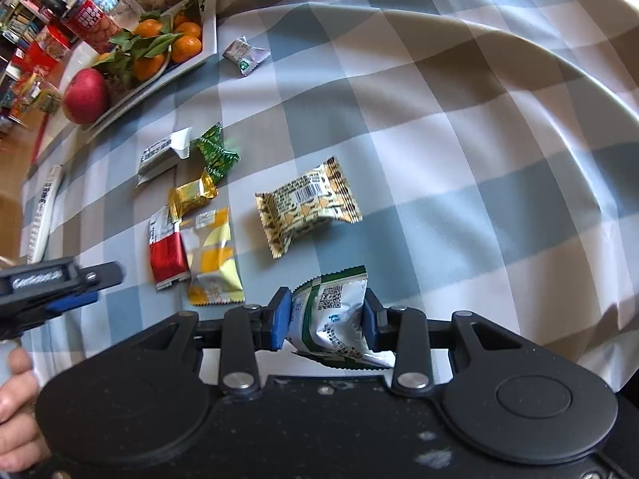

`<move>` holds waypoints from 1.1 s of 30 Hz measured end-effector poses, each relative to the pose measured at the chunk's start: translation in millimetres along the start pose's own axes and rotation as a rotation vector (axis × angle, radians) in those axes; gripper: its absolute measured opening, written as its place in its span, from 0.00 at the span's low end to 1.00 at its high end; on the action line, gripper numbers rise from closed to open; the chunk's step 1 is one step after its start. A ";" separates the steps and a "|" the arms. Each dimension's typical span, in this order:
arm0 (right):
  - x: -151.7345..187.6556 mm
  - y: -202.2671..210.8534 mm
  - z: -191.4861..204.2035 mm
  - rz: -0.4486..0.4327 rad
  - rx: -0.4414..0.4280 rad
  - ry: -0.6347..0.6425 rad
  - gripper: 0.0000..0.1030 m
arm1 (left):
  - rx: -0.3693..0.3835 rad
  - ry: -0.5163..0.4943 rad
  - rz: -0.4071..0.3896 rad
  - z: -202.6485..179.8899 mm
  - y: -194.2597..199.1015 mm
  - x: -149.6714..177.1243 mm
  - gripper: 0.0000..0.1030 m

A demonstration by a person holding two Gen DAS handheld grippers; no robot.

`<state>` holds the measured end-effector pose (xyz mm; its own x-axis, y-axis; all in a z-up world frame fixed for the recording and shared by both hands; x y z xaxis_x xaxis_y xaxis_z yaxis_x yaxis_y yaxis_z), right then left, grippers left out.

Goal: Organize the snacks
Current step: 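Grasp the red-and-white packet with the left gripper while the right gripper holds the white-and-green packet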

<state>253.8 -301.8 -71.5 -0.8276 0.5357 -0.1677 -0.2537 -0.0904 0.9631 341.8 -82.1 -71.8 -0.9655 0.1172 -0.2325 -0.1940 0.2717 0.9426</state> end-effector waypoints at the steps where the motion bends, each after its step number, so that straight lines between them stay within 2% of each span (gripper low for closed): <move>1: 1.0 0.1 0.4 -0.001 -0.004 0.003 0.36 | -0.001 -0.003 -0.001 -1.2 -3.6 1.8 0.53; 5: -0.8 2.6 2.2 0.005 -0.003 0.016 0.36 | -0.026 -0.013 -0.032 -3.3 -10.4 6.2 0.53; 12: 0.2 3.8 -3.7 0.046 -0.020 0.014 0.37 | -0.004 -0.054 -0.073 -13.8 -11.7 17.1 0.53; 18: 1.4 9.4 0.6 0.047 -0.046 0.031 0.37 | -0.095 -0.157 -0.109 -25.5 -18.7 17.2 0.53; 29: -1.4 8.4 3.4 0.062 -0.068 0.019 0.37 | -0.099 -0.141 -0.063 -36.5 -33.5 2.8 0.58; 33: -2.5 10.9 4.2 0.056 -0.078 0.018 0.37 | -0.077 -0.077 -0.055 -31.7 -33.3 -4.1 0.58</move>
<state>255.2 -300.5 -59.7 -0.8504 0.5125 -0.1186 -0.2444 -0.1853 0.9518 346.7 -122.0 -94.6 -0.9376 0.1777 -0.2988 -0.2614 0.2061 0.9430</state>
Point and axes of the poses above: each gripper's, at about its wrist camera, not at the fingertips, and y roughly against the way its jaws point, z to its left, x to its underside, the point moved 5 cm from there along -y, roughly the way its jaws point, and after that the axes turned 3 degrees about x, right-handed, at the moved point
